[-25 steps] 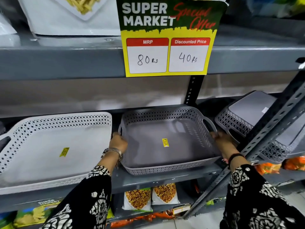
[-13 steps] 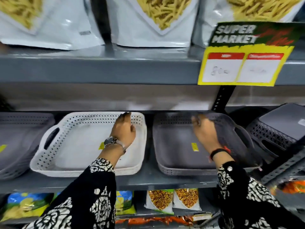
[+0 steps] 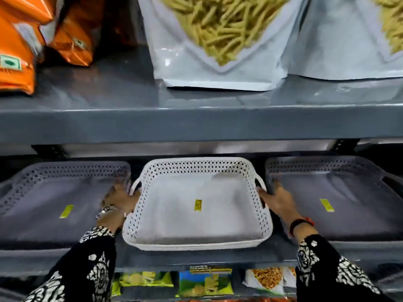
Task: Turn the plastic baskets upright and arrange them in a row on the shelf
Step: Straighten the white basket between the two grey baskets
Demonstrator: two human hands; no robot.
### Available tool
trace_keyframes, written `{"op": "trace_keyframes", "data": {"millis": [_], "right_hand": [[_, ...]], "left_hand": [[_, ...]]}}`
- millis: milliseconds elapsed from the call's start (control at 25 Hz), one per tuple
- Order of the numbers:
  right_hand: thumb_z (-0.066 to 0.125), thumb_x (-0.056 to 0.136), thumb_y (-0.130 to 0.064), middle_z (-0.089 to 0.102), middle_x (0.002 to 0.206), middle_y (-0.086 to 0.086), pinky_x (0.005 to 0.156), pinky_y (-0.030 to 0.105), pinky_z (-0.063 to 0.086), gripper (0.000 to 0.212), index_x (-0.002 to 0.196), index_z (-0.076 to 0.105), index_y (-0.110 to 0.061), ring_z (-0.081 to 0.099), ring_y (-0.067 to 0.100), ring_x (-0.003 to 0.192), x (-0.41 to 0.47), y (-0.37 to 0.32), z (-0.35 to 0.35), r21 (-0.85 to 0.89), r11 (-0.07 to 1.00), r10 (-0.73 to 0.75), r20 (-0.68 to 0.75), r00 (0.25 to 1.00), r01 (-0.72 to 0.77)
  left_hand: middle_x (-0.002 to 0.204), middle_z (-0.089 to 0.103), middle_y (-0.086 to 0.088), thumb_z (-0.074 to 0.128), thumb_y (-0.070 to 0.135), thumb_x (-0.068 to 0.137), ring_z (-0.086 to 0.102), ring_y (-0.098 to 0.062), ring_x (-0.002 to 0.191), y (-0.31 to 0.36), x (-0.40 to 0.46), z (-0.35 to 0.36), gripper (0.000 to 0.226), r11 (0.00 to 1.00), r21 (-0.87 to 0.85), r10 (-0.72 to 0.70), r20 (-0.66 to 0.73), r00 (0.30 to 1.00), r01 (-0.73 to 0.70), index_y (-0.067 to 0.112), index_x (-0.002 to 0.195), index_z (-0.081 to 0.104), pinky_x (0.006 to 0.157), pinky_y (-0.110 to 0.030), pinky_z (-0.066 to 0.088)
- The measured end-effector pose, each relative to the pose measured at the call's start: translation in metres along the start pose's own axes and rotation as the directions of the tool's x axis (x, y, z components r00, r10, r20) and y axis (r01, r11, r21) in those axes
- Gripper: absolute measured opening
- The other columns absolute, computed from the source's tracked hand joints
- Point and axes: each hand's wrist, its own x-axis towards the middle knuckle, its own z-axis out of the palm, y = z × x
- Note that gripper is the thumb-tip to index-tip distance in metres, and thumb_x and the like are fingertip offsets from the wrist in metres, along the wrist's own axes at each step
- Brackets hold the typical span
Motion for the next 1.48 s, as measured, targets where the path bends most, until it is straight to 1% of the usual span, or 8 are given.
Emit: {"op": "trace_keyframes", "data": {"millis": [80, 120, 160, 280, 400, 640, 920, 1480], "right_hand": [[0.051, 0.089, -0.031, 0.059, 0.120, 0.026, 0.082, 0.033, 0.042, 0.049, 0.127, 0.040, -0.002, 0.057, 0.038, 0.108, -0.003, -0.003, 0.000, -0.001, 1.000, -0.022, -0.024, 0.999, 0.022], [0.049, 0.090, -0.028, 0.060, 0.118, 0.026, 0.077, 0.030, 0.040, 0.043, 0.124, 0.043, -0.002, 0.059, 0.036, 0.102, -0.004, -0.004, 0.000, -0.004, 0.999, -0.039, -0.022, 0.999, 0.039], [0.047, 0.091, -0.025, 0.060, 0.117, 0.025, 0.075, 0.029, 0.039, 0.040, 0.124, 0.043, -0.002, 0.059, 0.035, 0.099, -0.006, -0.005, 0.002, -0.016, 0.999, -0.052, -0.017, 0.998, 0.052], [0.038, 0.094, -0.016, 0.057, 0.123, 0.026, 0.078, 0.034, 0.043, 0.039, 0.131, 0.039, -0.003, 0.057, 0.040, 0.108, -0.007, -0.008, 0.009, -0.065, 0.994, -0.084, -0.007, 0.996, 0.083], [0.034, 0.095, -0.014, 0.058, 0.120, 0.027, 0.076, 0.036, 0.043, 0.041, 0.135, 0.033, -0.005, 0.057, 0.043, 0.107, -0.009, -0.008, 0.012, -0.088, 0.993, -0.083, 0.002, 0.997, 0.083], [0.033, 0.094, -0.011, 0.062, 0.109, 0.031, 0.077, 0.040, 0.048, 0.054, 0.145, 0.014, -0.013, 0.062, 0.039, 0.087, -0.019, 0.000, 0.014, -0.188, 0.959, -0.229, -0.075, 0.970, 0.212], [0.031, 0.086, 0.008, 0.053, 0.128, 0.027, 0.087, 0.044, 0.046, 0.063, 0.144, 0.018, -0.011, 0.058, 0.042, 0.103, -0.010, -0.001, 0.022, -0.193, 0.945, -0.289, -0.115, 0.950, 0.264], [0.031, 0.083, 0.011, 0.052, 0.129, 0.027, 0.099, 0.043, 0.042, 0.062, 0.142, 0.023, -0.007, 0.054, 0.042, 0.113, -0.026, 0.004, 0.023, -0.216, 0.937, -0.308, -0.140, 0.941, 0.274]], "left_hand": [[0.093, 0.065, -0.029, 0.052, 0.016, 0.089, 0.064, -0.039, 0.085, -0.002, 0.000, 0.003, 0.054, 0.999, 0.035, 0.033, -0.025, 0.999, -0.032, -0.004, 0.137, 0.036, 0.074, -0.037, 0.054], [0.065, 0.058, -0.021, 0.049, 0.009, 0.090, 0.061, -0.034, 0.066, -0.002, -0.002, 0.004, 0.046, 0.998, 0.061, 0.030, -0.059, 0.998, -0.026, -0.010, 0.131, 0.040, 0.057, -0.030, 0.049], [0.054, 0.049, -0.016, 0.046, 0.007, 0.092, 0.059, -0.034, 0.060, -0.002, -0.003, 0.004, 0.040, 0.996, 0.083, 0.040, -0.078, 0.996, -0.034, -0.011, 0.127, 0.042, 0.051, -0.031, 0.045], [0.081, 0.065, -0.036, 0.045, 0.003, 0.092, 0.064, -0.045, 0.083, 0.005, -0.015, 0.007, 0.041, 0.987, 0.133, 0.102, -0.103, 0.989, -0.088, -0.004, 0.133, 0.042, 0.070, -0.046, 0.049], [0.102, 0.064, -0.039, 0.042, 0.002, 0.092, 0.061, -0.047, 0.095, 0.005, -0.021, 0.008, 0.042, 0.974, 0.183, 0.156, -0.127, 0.980, -0.131, -0.001, 0.134, 0.042, 0.083, -0.050, 0.045], [0.099, 0.063, -0.042, 0.037, 0.000, 0.094, 0.061, -0.050, 0.093, 0.002, -0.026, 0.010, 0.037, 0.995, 0.038, 0.098, -0.111, 0.989, -0.094, -0.009, 0.129, 0.044, 0.080, -0.051, 0.048], [0.097, 0.063, -0.042, 0.036, -0.005, 0.093, 0.063, -0.050, 0.092, 0.006, -0.022, 0.013, 0.034, 0.993, 0.028, 0.117, -0.096, 0.988, -0.115, -0.012, 0.126, 0.042, 0.077, -0.051, 0.050], [0.085, 0.064, -0.044, 0.047, -0.005, 0.089, 0.064, -0.051, 0.079, -0.004, -0.025, 0.022, 0.027, 0.984, 0.143, 0.137, -0.182, 0.974, -0.111, -0.019, 0.111, 0.053, 0.069, -0.054, 0.051]]}}
